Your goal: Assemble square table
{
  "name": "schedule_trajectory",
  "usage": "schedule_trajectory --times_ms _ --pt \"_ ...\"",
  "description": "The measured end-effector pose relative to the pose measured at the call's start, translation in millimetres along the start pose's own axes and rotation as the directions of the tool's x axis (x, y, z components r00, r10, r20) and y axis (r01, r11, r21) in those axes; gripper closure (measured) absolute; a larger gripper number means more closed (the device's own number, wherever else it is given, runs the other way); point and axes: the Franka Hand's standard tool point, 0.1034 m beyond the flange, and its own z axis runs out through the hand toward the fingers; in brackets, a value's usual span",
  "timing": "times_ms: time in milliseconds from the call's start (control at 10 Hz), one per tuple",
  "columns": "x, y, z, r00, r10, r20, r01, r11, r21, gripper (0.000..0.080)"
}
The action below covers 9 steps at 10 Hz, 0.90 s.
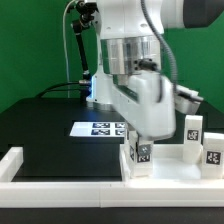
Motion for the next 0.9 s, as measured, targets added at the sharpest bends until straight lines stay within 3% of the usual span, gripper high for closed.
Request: schedule_trajectory --times_ms 300,400,500,600,700,900 --pt "-1.0 0.2 0.0 0.988 0.156 -0.010 -0.155 0.988 0.021 0.0510" --pt "-1.5 0.4 0.3 0.996 0.083 -0.015 -0.082 0.996 0.019 0.0510" --pt "-3.2 0.8 0.7 0.997 -0.064 -0.038 0.064 0.998 0.013 0.0323" --pt "-5.2 0.8 0.4 0.971 -0.230 -0.061 0.230 0.973 -0.002 0.0209" --pt "-9.2 0.1 -0.1 0.922 -0.380 -0.073 0.380 0.925 -0.014 0.0209" --pt "-7.1 0.3 0.2 0.860 -0.505 -0.070 0.504 0.863 -0.024 0.0153"
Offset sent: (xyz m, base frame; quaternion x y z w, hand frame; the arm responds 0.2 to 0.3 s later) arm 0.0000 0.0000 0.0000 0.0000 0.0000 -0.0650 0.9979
